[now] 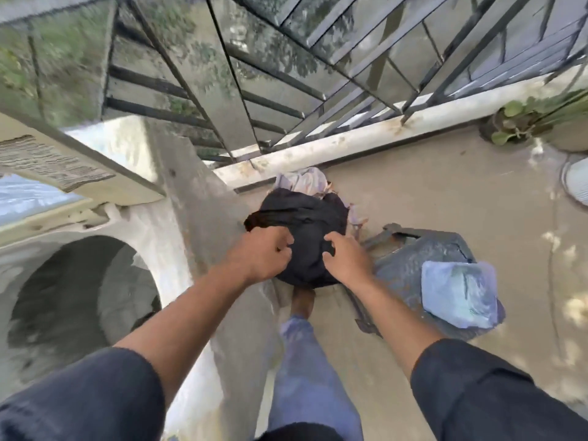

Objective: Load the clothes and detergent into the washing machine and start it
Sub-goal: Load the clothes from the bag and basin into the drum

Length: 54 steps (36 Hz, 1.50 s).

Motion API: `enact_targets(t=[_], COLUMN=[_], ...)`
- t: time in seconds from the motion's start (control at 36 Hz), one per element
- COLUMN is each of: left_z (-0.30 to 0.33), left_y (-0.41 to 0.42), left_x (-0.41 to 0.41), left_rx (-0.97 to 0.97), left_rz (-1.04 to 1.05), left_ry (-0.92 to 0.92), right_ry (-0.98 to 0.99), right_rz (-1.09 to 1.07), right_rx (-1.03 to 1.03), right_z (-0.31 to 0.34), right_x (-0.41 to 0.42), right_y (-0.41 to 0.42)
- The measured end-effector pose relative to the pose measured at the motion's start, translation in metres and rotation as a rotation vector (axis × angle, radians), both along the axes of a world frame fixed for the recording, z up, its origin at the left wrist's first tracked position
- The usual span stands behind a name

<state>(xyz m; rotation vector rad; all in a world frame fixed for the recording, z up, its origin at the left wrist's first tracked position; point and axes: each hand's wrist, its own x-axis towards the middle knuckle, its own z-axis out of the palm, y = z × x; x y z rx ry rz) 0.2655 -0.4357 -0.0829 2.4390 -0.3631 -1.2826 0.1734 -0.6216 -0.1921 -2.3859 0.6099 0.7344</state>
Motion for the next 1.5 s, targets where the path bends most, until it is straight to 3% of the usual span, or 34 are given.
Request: enact_targets(t=[0.14, 0.22, 0.36, 0.5, 0.61, 0.81, 0.97, 1.11, 1.22, 1.31, 1.36, 1.44, 1.5], left_z=[-0.055, -0.086, -0.126, -0.153, -0.168, -0.154, -0.119, -0.080, -0.053, -0.028, -0.010, 0.021, 0.049], left_y=[-0.032, -0.048, -0.051, -0.038, -0.026, -0.019, -0.022, -0.019, -0.015, -0.013, -0.008, 0.003, 0.010], left_x=[-0.010, -0.016, -0.024, -0.031, -0.037, -0.041, -0.032, -0.021, -0.014, -0.009, -0.004, 0.002, 0.008], left_rx=[0.069, 0.053, 0.129, 0.189, 0.214, 0.137, 0.009, -0.122, -0.216, -0.231, -0.265, -0.296, -0.334], left_rz=[0.170, 0.338, 0.426, 0.504, 0.607, 0.717, 0.595, 0.423, 0.448, 0.527, 0.605, 0.651, 0.659], left_ry=[0.055, 0.103, 0.131, 0.171, 0.223, 0.251, 0.155, -0.043, -0.097, -0.094, -0.055, -0.027, -0.021], right_ry=[0.149, 0.186, 0.185, 0.234, 0.108, -0.001, -0.109, -0.152, -0.184, -0.262, -0.273, -0.125, 0.000], right_rz=[0.258, 0.413, 0.628, 0.594, 0.439, -0.086, -0.344, -0.398, -0.352, -0.432, -0.435, -0.161, -0.008], right_rx=[-0.072, -0.129, -0.186, -0.196, -0.189, 0.151, 0.552, 0.992, 1.101, 1.014, 0.756, 0.321, 0.188], right_z=[-0.066, -0.100, -0.142, -0.169, -0.178, -0.139, -0.042, 0.060, 0.101, 0.100, 0.084, 0.054, 0.040], right_x=[0.004, 0.002, 0.012, 0.025, 0.034, 0.047, 0.041, 0.031, 0.022, 0.021, 0.019, 0.016, 0.015], right_y=[-0.014, -0.015, -0.010, -0.007, -0.007, -0.008, 0.001, 0.006, -0.003, -0.015, -0.025, -0.044, -0.052])
